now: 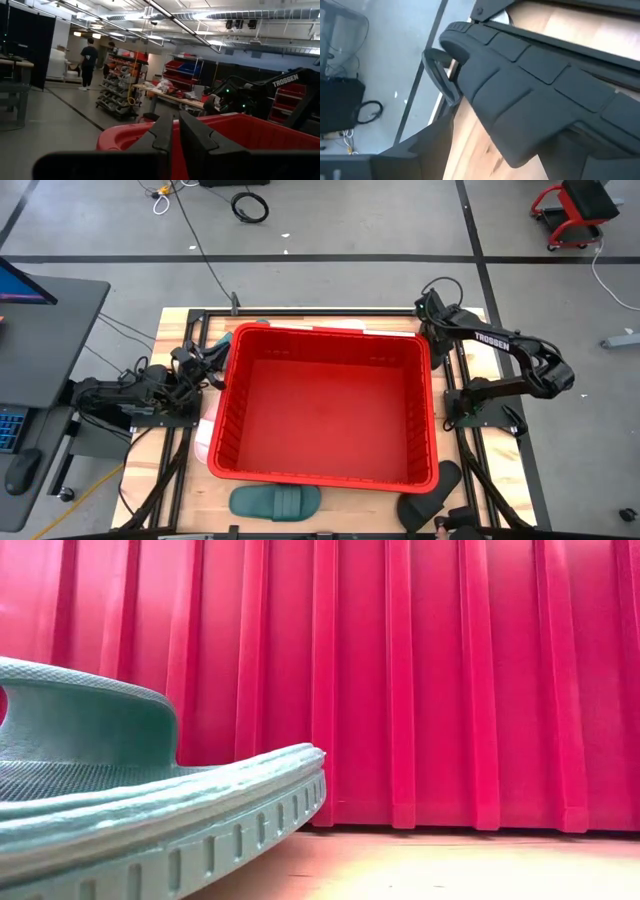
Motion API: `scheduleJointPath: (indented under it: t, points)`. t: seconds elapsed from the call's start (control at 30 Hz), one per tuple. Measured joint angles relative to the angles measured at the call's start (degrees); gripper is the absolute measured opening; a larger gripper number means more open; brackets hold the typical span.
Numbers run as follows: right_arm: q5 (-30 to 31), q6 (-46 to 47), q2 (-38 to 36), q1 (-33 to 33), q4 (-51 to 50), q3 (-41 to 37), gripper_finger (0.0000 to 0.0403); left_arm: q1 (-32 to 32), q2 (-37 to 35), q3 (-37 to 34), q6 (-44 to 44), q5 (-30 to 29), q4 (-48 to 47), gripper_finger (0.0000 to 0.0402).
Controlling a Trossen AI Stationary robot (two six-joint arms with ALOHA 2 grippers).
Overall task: Pick and place slides into bin
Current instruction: Put the top black slide into the left side of the container
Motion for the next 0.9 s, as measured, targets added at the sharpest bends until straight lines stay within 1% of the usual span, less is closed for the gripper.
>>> scheduleJointPath:
  t: [0.13, 0.27, 0.47, 0.63, 0.67, 0.7, 0.77, 0.83, 0.9]
  points:
    - [2.80, 0.19, 0.00, -0.01, 0.63, 0.01, 0.0239, 0.00, 0.00, 0.00, 0.00, 0.00, 0.00, 0.0030]
    - [3.46, 0.23, 0.36, 0.00, 1.18, 0.01, 0.0196, 0.00, 0.00, 0.00, 0.00, 0.00, 0.00, 0.0028]
    - [3.33, 0.23, 1.71, -0.01, 1.10, 0.00, 0.0113, 0.00, 0.00, 0.00, -0.01, 0.02, 0.00, 0.0037]
    - [6.38, -0.30, 1.34, 0.00, 1.11, 0.00, 0.0027, 0.00, 0.00, 0.00, 0.01, 0.02, 0.00, 0.0040]
    - [6.91, -0.33, 0.82, 0.13, 1.02, 0.00, 0.0017, -0.01, 0.00, 0.00, 0.01, 0.02, 0.00, 0.0039]
    - [7.67, -0.55, 0.17, 0.40, 1.00, 0.00, 0.0013, -0.02, 0.00, 0.00, 0.01, 0.02, 0.00, 0.0038]
    - [9.43, -1.71, -1.27, 0.89, 0.92, 0.00, 0.0018, 0.00, 0.00, 0.00, 0.02, 0.02, 0.00, 0.0035]
    - [10.17, -3.23, -3.00, 0.93, 0.46, 0.00, 0.0025, 0.00, 0.00, 0.00, 0.02, 0.02, 0.00, 0.0032]
    - [10.35, -4.83, -5.06, 0.94, 0.14, 0.00, 0.0021, -0.02, 0.00, 0.00, 0.02, 0.02, -0.02, 0.0029]
